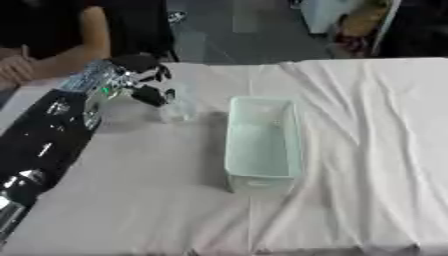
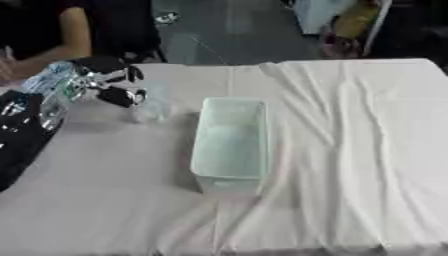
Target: Pick up objects on the table and place them in the box.
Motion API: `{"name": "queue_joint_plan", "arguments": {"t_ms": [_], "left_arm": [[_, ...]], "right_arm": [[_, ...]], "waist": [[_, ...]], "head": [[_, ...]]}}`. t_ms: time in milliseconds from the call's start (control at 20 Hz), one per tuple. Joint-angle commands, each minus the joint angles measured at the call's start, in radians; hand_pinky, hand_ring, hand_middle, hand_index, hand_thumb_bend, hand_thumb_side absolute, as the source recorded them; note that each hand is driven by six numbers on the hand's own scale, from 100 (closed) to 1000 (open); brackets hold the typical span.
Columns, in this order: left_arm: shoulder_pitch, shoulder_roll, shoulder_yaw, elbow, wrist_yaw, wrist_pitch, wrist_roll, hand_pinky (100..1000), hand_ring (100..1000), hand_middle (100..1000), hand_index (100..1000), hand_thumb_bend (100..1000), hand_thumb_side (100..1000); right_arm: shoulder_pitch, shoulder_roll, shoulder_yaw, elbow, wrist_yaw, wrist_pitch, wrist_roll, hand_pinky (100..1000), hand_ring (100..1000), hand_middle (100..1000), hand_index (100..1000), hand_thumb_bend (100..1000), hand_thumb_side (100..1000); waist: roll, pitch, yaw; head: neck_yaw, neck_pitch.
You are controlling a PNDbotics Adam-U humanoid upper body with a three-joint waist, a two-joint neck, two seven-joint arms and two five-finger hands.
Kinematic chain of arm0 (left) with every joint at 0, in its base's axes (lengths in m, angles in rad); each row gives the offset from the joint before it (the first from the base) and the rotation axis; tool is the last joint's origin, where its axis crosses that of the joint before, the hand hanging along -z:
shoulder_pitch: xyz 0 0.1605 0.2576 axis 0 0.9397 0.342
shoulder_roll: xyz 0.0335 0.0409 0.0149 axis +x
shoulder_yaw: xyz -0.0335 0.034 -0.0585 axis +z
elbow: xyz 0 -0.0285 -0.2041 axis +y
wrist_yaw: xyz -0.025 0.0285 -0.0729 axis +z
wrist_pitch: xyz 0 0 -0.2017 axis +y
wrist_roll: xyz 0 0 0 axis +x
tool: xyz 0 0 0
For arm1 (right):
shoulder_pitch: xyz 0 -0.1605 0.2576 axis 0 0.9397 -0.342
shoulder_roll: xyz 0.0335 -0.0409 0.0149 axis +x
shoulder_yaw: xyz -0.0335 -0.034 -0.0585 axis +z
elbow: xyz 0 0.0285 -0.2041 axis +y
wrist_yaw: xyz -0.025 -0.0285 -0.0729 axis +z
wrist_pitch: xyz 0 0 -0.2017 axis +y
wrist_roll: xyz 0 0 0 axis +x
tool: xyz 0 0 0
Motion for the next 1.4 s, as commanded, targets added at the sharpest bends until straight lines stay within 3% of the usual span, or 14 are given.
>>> {"name": "queue_joint_plan", "arguments": {"t_ms": [50,800,1400], "left_arm": [[-0.013,0.007,0.010,0.001,-0.038,0.001,0.022,814,775,756,906,935,700],[-0.043,-0.079,0.079,0.122,-0.228,0.004,0.185,829,790,766,915,951,705],[-0.066,-0.115,0.105,0.177,-0.280,-0.015,0.200,855,804,774,924,956,729]], "right_arm": [[-0.016,-0.020,-0.001,-0.015,-0.005,-0.001,0.003,706,841,916,950,100,460],[-0.018,-0.016,0.004,-0.015,-0.009,-0.005,0.008,705,841,916,948,100,466],[-0.025,-0.015,0.006,-0.015,-0.015,-0.008,0.012,706,841,917,948,100,466]], "waist": [[-0.002,-0.008,0.001],[-0.008,0.001,-0.001],[-0.009,0.008,-0.006]], "head": [[0.007,-0.001],[0.016,-0.001],[0.020,-0.006]]}}
